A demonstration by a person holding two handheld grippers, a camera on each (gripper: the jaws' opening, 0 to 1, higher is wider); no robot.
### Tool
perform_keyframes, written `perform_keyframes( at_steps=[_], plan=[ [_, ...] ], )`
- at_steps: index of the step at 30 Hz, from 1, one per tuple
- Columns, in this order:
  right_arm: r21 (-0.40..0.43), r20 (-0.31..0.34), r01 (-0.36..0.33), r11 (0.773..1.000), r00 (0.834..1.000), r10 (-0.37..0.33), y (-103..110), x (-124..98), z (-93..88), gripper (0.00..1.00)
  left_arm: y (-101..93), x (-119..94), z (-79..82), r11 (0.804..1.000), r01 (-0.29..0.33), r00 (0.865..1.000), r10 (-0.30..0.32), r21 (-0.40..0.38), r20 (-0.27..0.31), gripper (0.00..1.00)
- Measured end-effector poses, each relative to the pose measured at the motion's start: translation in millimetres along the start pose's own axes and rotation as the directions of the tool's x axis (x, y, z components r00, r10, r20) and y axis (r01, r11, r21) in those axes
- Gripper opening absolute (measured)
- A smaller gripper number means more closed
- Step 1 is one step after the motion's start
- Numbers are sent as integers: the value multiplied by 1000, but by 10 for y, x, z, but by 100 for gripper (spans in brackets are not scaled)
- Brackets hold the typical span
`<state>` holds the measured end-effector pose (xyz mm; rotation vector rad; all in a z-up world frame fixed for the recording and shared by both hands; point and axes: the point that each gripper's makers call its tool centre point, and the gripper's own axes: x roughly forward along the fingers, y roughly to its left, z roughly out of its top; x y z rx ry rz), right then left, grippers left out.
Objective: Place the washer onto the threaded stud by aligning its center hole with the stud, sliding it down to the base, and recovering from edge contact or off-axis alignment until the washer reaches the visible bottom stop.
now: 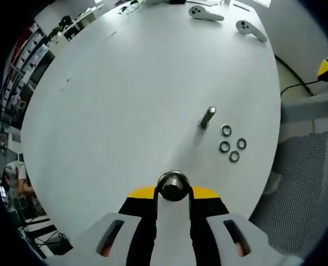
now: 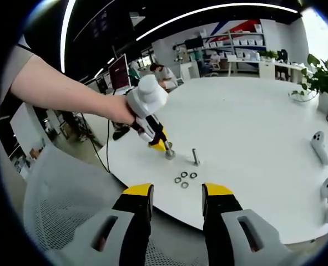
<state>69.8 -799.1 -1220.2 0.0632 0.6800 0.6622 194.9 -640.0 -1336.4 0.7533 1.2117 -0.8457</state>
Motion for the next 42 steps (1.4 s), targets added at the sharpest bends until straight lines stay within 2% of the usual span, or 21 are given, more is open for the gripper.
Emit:
perform_keyframes(
  at_steps=[4,8,18,19,20,21,23,24,26,29,31,40,42],
  plan=[
    [-2,-4,1,1000,1000,-1,1,0,-6,37,8,70,1,1000,8,1000,-8,2,-18,20],
    [-3,-5,1,1000,1000,-1,2,-1,-9,37,54,52,80,1000,5,1000,-5,-9,-1,20],
    [-2,-3,2,1000,1000,-2,-3,2,-3,37,64,65,29,1000,18,1000,-18,-15,-8,18],
    [-3,-4,1,1000,1000,-1,-1,3,-4,37,59,72,0,1000,17,1000,-17,-8,-21,17],
    [-3,-4,2,1000,1000,-2,-2,3,-4,37,64,79,-50,1000,18,999,-16,25,-45,11],
    [-2,-2,3,1000,1000,-3,-4,3,-2,37,106,73,-109,998,-2,997,7,65,-73,0],
    [0,-1,2,1000,1000,-2,-4,2,-1,37,82,23,10,1000,20,1000,-20,7,18,0],
    [-1,-2,3,1000,1000,-3,-5,2,-2,37,77,26,38,999,41,999,-40,-32,36,0],
    [-2,-2,5,1000,1000,-5,-10,2,-4,37,99,44,9,1000,24,1000,-24,-11,6,0],
    [1,-3,6,1000,1000,-6,-13,1,-6,37,67,79,-7,999,38,999,-38,-9,-7,0],
    [0,-5,6,1000,1000,-6,-12,1,-10,37,82,91,-7,1000,24,1000,-24,5,-10,0],
    [2,-7,7,1000,1000,-7,-17,1,-14,37,89,148,-123,999,25,1000,-26,-36,-15,0],
    [-1,-10,5,1000,1000,-5,-11,4,-19,37,95,139,-136,997,27,1000,-27,-77,4,3]
  ],
)
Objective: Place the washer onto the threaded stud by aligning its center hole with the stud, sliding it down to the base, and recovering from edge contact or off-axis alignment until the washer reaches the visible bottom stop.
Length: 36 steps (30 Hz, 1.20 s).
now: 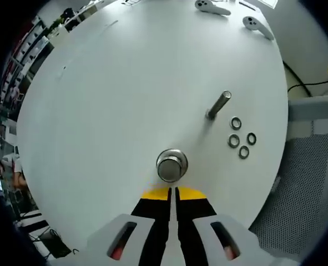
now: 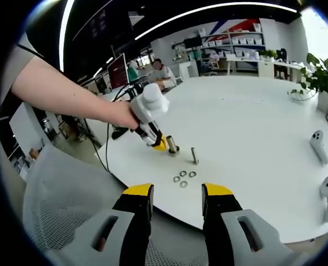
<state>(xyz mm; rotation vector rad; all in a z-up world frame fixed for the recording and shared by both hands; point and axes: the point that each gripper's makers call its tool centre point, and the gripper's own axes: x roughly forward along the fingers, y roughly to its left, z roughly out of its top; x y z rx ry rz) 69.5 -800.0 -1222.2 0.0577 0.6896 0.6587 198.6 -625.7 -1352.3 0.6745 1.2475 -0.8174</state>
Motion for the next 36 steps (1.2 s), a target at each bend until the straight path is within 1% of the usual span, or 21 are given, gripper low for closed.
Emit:
perform_keyframes(
  at_steps=[1,2,7,13,18,23,25,26,27,29,30,34,36],
  plan=[
    [-2,-2,-1,1000,1000,1,2,2,-3,37,8,-12,-3,1000,1,1000,-1,-16,12,4],
    [-3,-4,-1,1000,1000,1,3,3,-5,37,3,-26,-12,1000,0,1000,1,-14,16,4],
    [-2,-11,5,1000,1000,-5,-7,2,-19,37,31,-52,-124,1000,-13,1000,13,-19,12,7],
    [-9,-24,8,1000,1000,-9,-10,3,-40,37,140,-57,-279,997,-20,1000,21,-69,12,10],
    [-15,-35,5,1000,999,-5,1,9,-58,37,262,-108,-396,993,-55,998,58,-105,32,13],
    [-15,-47,4,1000,999,-5,3,10,-76,37,399,-118,-555,988,-75,997,79,-136,24,16],
    [-17,-52,4,1000,999,-5,5,10,-85,37,456,-125,-600,982,-81,996,87,-168,29,18],
    [-16,-53,4,1000,999,-5,5,10,-87,37,456,-119,-624,977,-72,996,80,-202,33,18],
    [-16,-54,5,1000,999,-5,4,9,-88,37,448,-111,-643,974,-64,997,73,-218,32,19],
    [-16,-55,6,1000,998,-7,0,7,-92,37,531,-99,-694,976,-97,995,102,-195,18,19],
    [-16,-57,5,1000,998,-6,0,9,-98,37,537,-91,-707,976,-101,994,106,-195,14,19],
    [-18,-64,5,1000,998,-6,-3,12,-112,37,595,-64,-743,974,-108,994,111,-200,7,22],
    [-19,-65,5,1000,998,-6,0,12,-112,37,596,-43,-736,974,-90,996,94,-209,9,22]
  ],
)
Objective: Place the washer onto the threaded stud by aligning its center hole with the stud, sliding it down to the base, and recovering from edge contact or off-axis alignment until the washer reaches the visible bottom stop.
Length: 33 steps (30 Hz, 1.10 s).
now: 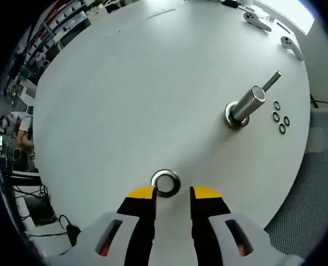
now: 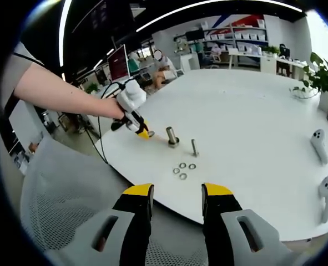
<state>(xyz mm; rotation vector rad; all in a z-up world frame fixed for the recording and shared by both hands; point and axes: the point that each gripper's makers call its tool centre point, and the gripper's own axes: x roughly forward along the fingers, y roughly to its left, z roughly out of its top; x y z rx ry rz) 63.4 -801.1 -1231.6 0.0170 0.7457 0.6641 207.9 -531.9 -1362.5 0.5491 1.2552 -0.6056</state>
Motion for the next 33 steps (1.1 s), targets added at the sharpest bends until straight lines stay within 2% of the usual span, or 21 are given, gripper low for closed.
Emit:
perform_keyframes(
  at_steps=[2,7,11,13,14,15,22,26,33],
  plan=[
    [2,-1,3,1000,1000,-3,-7,0,-5,37,40,14,7,1000,-15,1000,15,18,-4,22],
    [-1,-7,-1,1000,1000,1,0,4,-15,37,102,72,-11,1000,-15,1000,15,0,-22,23],
    [-5,-11,-3,1000,1000,3,5,6,-21,37,144,82,34,999,-11,1000,10,-31,-9,24],
    [-5,-10,-5,1000,1000,5,10,8,-16,36,131,88,43,999,8,1000,-8,-48,-5,23],
    [-4,-11,-5,1000,1000,5,10,9,-17,36,97,99,38,996,41,999,-42,-80,-6,21],
    [-4,-12,-5,1000,1000,5,10,10,-18,36,134,100,48,994,36,999,-36,-99,1,22],
    [-2,-9,-7,1000,1000,7,10,11,-16,36,121,100,25,996,40,999,-40,-79,-3,21],
    [2,-7,-6,1000,1000,6,14,7,-11,36,93,116,28,998,31,998,-34,-56,-52,21],
    [-3,-8,-11,1000,1000,11,23,12,-12,36,18,117,-11,996,46,990,-55,-74,-133,21]
  ],
)
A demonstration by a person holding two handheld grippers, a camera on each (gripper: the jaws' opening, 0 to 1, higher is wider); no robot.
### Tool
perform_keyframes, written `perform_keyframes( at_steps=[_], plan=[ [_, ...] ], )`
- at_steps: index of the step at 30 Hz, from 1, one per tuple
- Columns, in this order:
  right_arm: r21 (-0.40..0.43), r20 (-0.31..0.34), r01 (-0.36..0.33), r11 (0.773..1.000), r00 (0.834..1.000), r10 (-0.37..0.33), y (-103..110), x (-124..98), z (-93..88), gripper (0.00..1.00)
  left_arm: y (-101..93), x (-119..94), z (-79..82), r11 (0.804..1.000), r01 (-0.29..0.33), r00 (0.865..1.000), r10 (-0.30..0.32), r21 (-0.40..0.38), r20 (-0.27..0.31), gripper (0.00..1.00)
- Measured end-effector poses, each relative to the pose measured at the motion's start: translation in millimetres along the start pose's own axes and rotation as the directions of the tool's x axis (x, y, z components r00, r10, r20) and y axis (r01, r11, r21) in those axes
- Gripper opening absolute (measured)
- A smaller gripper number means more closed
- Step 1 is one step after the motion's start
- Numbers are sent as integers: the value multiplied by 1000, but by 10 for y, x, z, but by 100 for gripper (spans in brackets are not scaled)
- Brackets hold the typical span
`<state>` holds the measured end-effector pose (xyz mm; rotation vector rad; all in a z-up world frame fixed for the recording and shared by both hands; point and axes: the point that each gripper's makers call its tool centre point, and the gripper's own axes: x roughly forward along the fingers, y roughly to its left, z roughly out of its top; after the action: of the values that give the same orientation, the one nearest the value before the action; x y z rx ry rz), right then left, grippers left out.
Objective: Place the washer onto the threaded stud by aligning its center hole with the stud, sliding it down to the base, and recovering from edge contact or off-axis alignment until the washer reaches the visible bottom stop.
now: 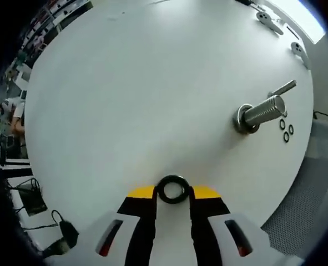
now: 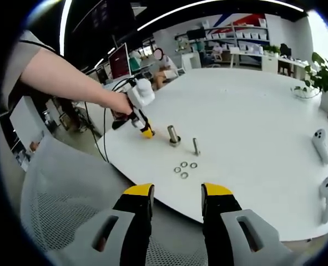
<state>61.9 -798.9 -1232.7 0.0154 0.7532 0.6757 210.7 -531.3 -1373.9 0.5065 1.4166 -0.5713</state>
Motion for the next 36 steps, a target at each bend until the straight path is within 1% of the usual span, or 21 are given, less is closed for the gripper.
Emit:
perform_keyframes(
  at_steps=[5,7,10,14,16,21,26,28,30,33,36],
  plan=[
    [-4,-3,-6,1000,1000,6,15,0,-5,36,-13,-12,7,1000,-2,1000,2,9,-28,22],
    [-3,0,-6,1000,1000,6,13,0,0,36,-33,-12,8,999,-12,999,13,30,-39,22],
    [-2,2,-6,1000,1000,6,10,2,4,36,-10,-17,1,999,-10,999,12,32,-38,23],
    [-3,1,-8,1000,1000,8,13,3,3,36,-9,-11,-8,1000,-6,999,6,4,-35,21],
    [-2,3,-6,1000,1000,6,9,1,6,36,18,-4,2,1000,-9,999,10,14,-42,21],
    [2,6,-4,1000,1000,4,-1,2,5,36,2,-19,-5,1000,-10,1000,10,-5,-29,19],
    [-1,4,-6,1000,1000,6,5,1,6,36,-35,-41,-15,1000,-15,1000,15,13,-15,19],
    [0,5,-5,1000,1000,5,2,2,7,36,-90,-73,-28,999,-21,1000,22,28,-14,19],
    [1,5,-5,1000,1000,5,0,2,6,36,-136,-73,-42,999,-15,1000,16,49,-20,19],
    [2,6,-5,1000,1000,5,0,1,7,36,-235,-94,-85,994,23,998,-16,111,-63,19],
    [3,8,-4,1000,1000,4,-1,1,12,36,-292,-120,-53,992,22,999,-16,127,-45,19]
  ],
)
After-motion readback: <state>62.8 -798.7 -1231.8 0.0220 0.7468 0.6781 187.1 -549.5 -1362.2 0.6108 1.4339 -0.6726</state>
